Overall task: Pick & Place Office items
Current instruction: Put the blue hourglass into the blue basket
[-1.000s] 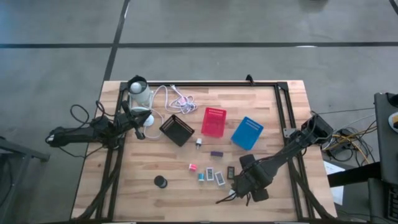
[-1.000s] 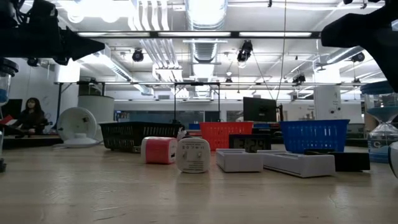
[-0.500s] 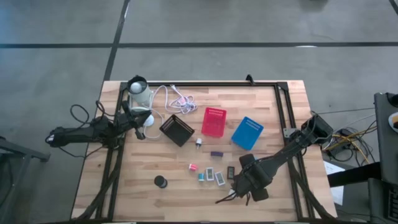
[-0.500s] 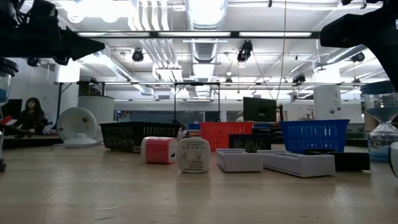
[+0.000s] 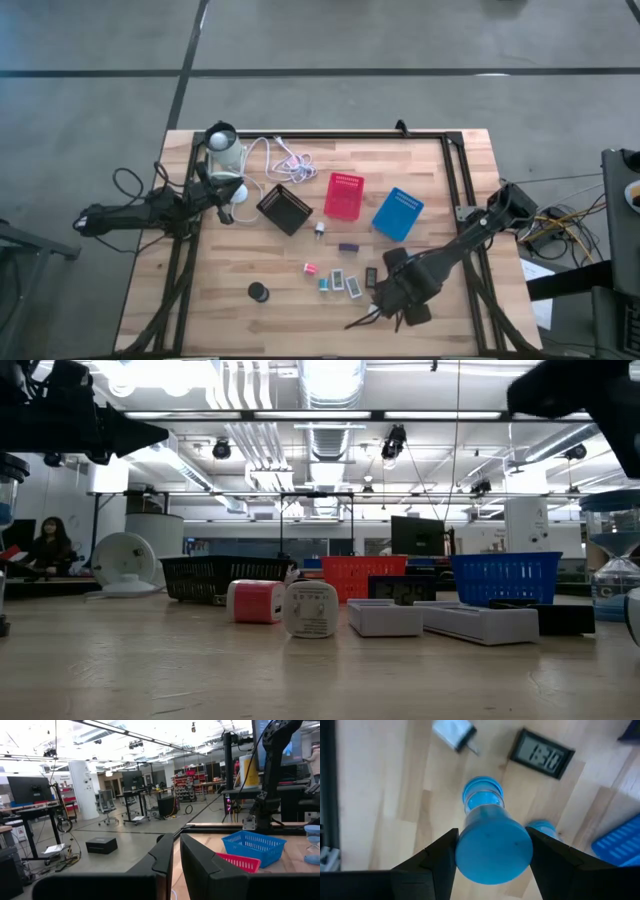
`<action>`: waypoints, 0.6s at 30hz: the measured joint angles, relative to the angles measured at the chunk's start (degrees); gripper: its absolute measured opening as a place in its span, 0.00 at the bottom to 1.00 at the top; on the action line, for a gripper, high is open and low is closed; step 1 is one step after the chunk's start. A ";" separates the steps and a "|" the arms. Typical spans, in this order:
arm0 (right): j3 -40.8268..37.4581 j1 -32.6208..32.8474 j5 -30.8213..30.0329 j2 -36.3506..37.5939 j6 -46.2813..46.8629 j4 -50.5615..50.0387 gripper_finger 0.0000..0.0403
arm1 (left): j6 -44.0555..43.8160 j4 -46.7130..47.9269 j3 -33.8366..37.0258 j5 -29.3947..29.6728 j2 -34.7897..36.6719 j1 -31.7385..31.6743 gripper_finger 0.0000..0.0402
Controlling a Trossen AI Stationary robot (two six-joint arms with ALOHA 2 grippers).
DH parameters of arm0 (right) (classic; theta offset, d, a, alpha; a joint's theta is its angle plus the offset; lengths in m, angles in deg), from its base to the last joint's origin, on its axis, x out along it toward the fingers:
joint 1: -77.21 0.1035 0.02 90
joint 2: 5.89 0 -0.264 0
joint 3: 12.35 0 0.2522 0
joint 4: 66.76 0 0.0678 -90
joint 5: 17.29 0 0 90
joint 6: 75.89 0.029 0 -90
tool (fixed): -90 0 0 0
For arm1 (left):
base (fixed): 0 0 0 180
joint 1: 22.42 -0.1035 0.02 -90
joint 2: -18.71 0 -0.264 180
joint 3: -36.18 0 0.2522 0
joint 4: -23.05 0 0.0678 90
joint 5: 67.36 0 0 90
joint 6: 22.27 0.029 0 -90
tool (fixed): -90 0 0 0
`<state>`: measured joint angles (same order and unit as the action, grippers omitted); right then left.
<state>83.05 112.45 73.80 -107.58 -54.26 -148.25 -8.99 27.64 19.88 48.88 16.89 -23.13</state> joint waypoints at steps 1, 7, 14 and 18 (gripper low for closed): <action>0.76 0.00 0.00 0.00 -0.16 -0.09 0.51 | 0.00 -0.01 0.00 0.01 0.02 0.00 0.10; 6.52 -0.06 -0.14 0.07 -1.07 -3.46 0.51 | 0.00 0.02 0.00 0.01 0.02 0.00 0.10; 14.85 -1.14 -1.31 0.11 -0.80 -12.00 0.51 | 0.02 0.21 0.00 0.01 0.02 -0.04 0.10; 19.81 -2.38 -1.28 0.17 0.72 -16.02 0.51 | 0.00 0.20 0.00 -0.01 0.01 -0.04 0.10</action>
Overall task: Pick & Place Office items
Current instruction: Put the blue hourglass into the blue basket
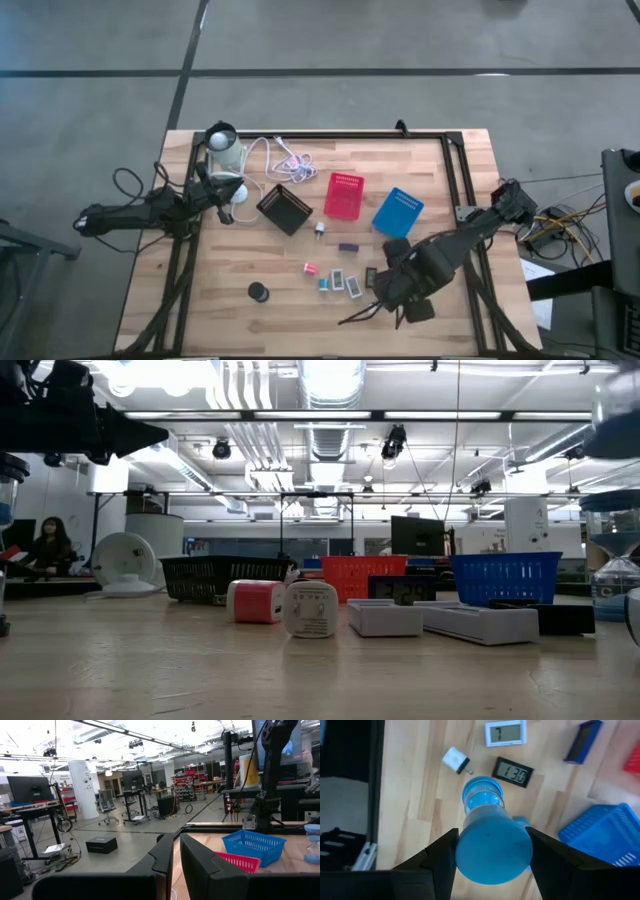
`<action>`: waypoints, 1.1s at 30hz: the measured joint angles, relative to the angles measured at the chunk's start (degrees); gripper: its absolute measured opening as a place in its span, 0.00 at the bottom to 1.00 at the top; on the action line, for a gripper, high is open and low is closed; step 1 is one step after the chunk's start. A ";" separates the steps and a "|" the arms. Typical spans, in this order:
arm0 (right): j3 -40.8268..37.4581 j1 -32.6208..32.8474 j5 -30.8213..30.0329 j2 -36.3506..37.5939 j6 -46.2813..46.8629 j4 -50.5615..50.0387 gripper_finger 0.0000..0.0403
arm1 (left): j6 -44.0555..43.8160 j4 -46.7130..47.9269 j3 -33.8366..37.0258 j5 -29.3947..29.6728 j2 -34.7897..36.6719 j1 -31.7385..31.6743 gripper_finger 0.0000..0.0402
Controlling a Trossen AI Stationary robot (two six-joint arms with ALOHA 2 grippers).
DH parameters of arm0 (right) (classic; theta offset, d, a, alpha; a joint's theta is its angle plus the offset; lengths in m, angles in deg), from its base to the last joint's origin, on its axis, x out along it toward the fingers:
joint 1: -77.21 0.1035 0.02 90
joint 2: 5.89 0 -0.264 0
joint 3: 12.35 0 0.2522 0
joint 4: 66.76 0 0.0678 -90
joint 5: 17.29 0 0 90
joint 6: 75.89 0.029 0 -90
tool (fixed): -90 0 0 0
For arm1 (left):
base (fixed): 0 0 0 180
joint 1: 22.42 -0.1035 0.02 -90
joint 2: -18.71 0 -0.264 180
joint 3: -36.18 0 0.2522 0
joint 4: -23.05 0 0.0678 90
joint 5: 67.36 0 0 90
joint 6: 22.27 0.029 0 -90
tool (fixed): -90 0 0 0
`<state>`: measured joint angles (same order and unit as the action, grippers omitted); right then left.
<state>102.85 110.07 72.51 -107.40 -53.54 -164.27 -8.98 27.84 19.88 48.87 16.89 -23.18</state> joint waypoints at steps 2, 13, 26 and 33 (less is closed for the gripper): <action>2.36 -0.62 0.02 0.00 0.44 -1.72 0.51 | 0.00 -0.01 0.00 -0.01 0.01 0.00 0.10; 13.47 -3.21 0.09 0.65 2.36 -6.24 0.50 | 0.00 0.03 0.00 -0.01 -0.01 0.02 0.10; 16.77 -5.76 5.38 1.07 9.37 -6.30 0.50 | 0.00 0.03 0.00 0.00 0.01 0.07 0.10; 18.87 -11.09 10.23 1.07 8.23 -6.29 0.50 | 0.00 0.03 0.00 0.01 0.01 0.06 0.10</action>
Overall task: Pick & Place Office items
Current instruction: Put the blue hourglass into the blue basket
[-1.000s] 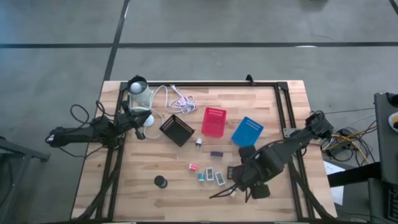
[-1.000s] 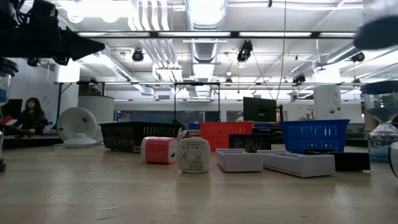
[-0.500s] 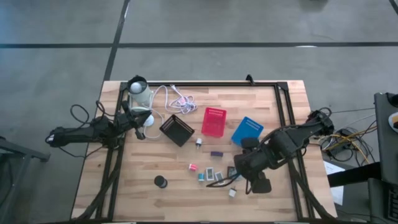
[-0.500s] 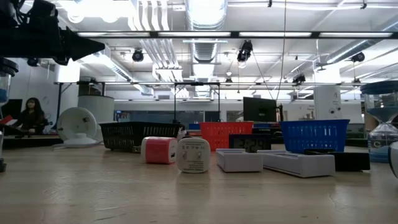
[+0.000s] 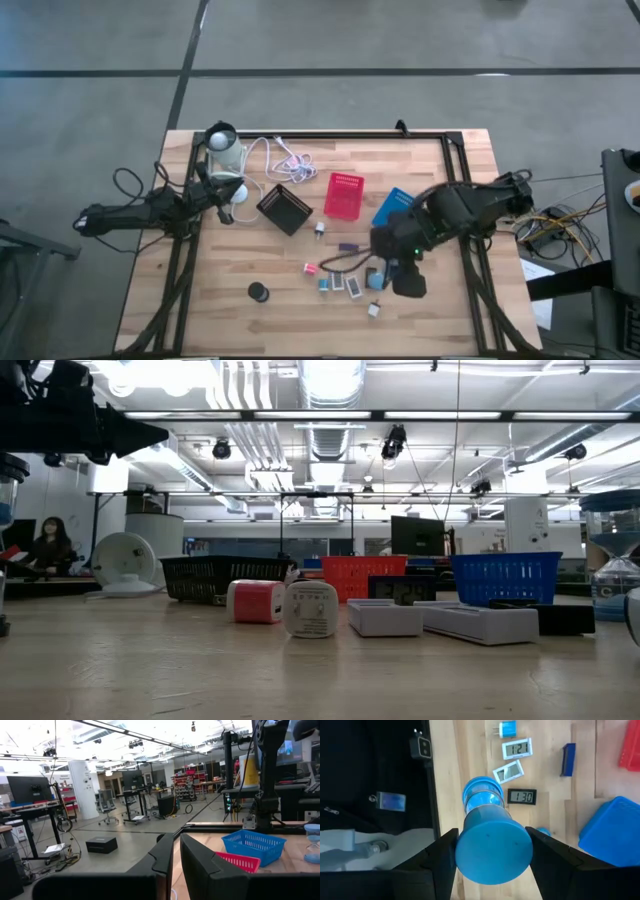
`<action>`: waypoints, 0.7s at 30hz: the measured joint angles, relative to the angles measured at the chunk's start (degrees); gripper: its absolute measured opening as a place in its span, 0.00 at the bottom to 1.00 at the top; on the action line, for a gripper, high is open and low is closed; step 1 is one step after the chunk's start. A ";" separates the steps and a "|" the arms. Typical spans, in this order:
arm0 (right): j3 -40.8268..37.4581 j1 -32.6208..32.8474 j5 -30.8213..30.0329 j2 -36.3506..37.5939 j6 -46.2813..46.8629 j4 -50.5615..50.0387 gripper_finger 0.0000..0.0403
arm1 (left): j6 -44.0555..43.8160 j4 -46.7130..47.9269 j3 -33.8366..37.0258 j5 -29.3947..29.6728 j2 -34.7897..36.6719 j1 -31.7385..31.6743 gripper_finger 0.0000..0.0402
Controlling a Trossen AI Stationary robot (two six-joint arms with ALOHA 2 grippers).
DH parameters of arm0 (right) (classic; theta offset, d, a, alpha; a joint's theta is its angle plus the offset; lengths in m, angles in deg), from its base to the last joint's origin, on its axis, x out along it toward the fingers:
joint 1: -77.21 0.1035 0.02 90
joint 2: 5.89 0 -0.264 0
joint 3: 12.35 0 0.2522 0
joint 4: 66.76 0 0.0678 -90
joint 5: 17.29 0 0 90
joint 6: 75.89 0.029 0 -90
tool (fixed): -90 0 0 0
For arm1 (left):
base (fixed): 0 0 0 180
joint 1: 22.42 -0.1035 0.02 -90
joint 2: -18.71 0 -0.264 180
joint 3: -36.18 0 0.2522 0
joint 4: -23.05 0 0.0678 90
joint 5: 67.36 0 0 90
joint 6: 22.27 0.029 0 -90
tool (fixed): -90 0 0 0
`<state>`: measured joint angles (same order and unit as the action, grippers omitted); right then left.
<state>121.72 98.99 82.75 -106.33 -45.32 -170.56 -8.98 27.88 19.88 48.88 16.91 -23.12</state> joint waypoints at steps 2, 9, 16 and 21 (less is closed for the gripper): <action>0.70 -1.40 0.43 0.00 -0.97 0.03 0.50 | 0.03 0.00 0.00 0.00 0.00 -0.02 0.10; 2.73 -4.81 0.51 0.00 -4.59 0.01 0.50 | 0.36 0.01 0.00 0.00 -0.01 -0.02 0.10; 3.35 -6.20 0.77 0.00 -6.03 0.07 0.50 | 0.39 0.00 0.00 0.00 0.00 -0.06 0.10; 1.29 -8.85 0.24 0.58 -9.28 0.02 0.50 | 0.41 0.00 0.00 0.00 0.00 -0.06 0.10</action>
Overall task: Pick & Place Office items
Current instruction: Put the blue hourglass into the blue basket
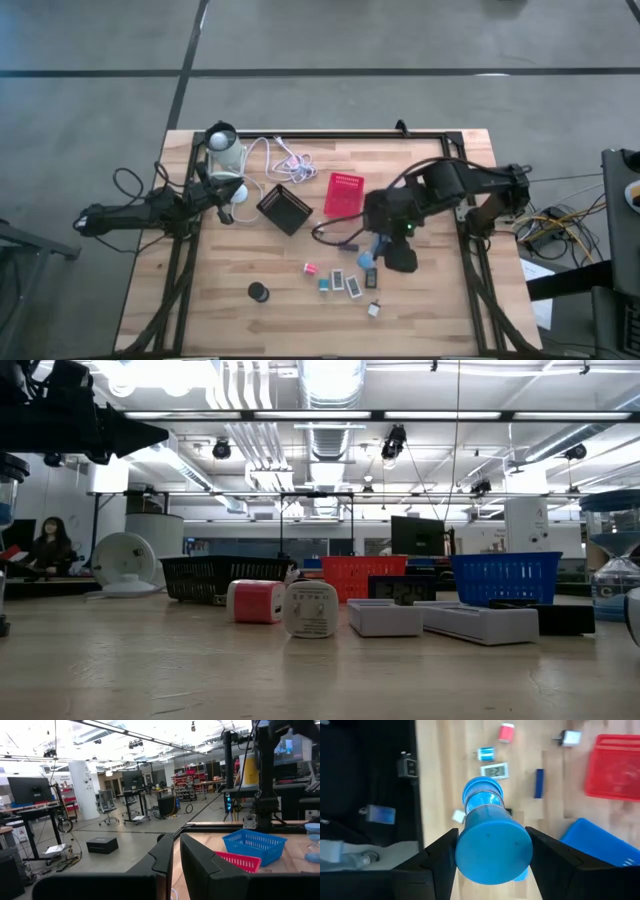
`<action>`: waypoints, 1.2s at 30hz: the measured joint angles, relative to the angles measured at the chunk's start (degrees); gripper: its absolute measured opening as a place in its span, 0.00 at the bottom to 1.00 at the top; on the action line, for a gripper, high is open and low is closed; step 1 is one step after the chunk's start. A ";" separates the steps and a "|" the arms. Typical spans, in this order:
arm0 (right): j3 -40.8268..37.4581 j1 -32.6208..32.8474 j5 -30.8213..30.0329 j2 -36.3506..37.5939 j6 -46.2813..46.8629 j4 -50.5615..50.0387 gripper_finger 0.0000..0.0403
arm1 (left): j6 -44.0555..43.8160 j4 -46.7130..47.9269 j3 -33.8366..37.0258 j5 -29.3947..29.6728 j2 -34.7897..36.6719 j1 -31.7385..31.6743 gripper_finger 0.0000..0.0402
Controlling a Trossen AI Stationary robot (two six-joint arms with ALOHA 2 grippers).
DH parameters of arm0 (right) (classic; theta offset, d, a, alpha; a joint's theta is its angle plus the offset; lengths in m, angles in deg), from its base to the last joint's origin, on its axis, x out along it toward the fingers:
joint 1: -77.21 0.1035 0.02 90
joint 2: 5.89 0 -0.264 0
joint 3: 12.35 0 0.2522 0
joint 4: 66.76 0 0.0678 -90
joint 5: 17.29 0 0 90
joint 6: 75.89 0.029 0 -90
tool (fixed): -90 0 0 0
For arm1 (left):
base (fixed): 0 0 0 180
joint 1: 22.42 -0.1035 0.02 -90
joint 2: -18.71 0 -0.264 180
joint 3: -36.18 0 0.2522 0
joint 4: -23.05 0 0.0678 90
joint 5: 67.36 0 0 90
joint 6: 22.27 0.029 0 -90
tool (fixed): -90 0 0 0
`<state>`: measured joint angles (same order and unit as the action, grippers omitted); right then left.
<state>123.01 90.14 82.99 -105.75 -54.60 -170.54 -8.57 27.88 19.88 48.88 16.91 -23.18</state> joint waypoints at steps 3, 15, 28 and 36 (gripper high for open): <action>-1.02 -2.27 -1.10 0.54 -2.25 0.04 0.50 | 0.00 0.00 0.00 0.00 -0.01 0.00 0.10; -13.61 -13.32 -6.09 11.43 -0.65 -0.04 0.50 | 0.68 0.01 0.00 0.00 -0.02 0.02 0.10; -30.72 -20.72 -9.74 15.90 -5.33 0.00 0.50 | 0.70 0.02 0.00 0.22 0.00 0.07 0.10; -35.99 -21.82 -13.64 14.50 -8.94 0.16 0.50 | 0.70 0.02 0.00 0.24 0.00 0.07 0.10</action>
<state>87.02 68.32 69.35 -91.25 -63.54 -170.38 -7.88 27.90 19.88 49.12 16.91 -23.11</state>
